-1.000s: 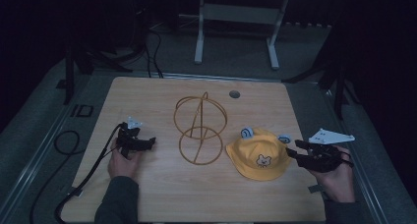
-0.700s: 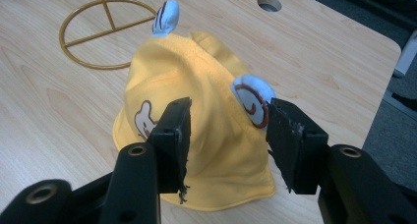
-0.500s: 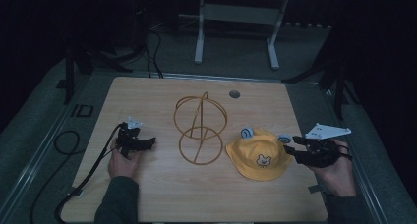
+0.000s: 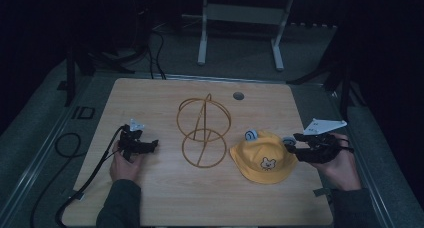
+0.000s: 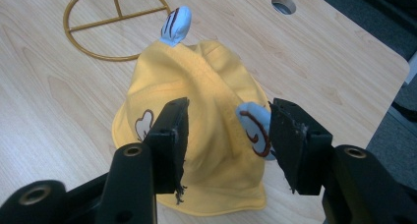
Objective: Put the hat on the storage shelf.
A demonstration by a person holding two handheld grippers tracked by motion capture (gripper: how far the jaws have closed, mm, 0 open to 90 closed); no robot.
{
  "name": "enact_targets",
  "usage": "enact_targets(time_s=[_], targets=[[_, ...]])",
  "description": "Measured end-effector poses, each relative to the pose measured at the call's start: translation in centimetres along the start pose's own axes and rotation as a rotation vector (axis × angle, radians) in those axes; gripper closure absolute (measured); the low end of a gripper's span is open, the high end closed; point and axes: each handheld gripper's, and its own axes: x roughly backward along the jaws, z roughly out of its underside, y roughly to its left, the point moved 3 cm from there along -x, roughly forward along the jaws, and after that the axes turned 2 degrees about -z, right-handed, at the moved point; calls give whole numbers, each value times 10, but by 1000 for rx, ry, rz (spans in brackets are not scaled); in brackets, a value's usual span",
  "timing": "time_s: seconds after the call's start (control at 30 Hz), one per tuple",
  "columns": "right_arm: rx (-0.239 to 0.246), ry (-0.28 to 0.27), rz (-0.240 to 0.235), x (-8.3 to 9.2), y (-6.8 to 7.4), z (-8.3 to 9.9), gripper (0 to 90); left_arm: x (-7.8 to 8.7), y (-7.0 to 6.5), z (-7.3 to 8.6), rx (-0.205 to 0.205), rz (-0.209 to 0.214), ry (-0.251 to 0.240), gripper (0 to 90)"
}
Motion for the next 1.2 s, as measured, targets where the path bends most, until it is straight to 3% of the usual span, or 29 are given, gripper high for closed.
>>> enact_targets(time_s=[1.2], targets=[[124,112,-66,-19,-11,-40,483,0,0,0,1,0,-1,119]])
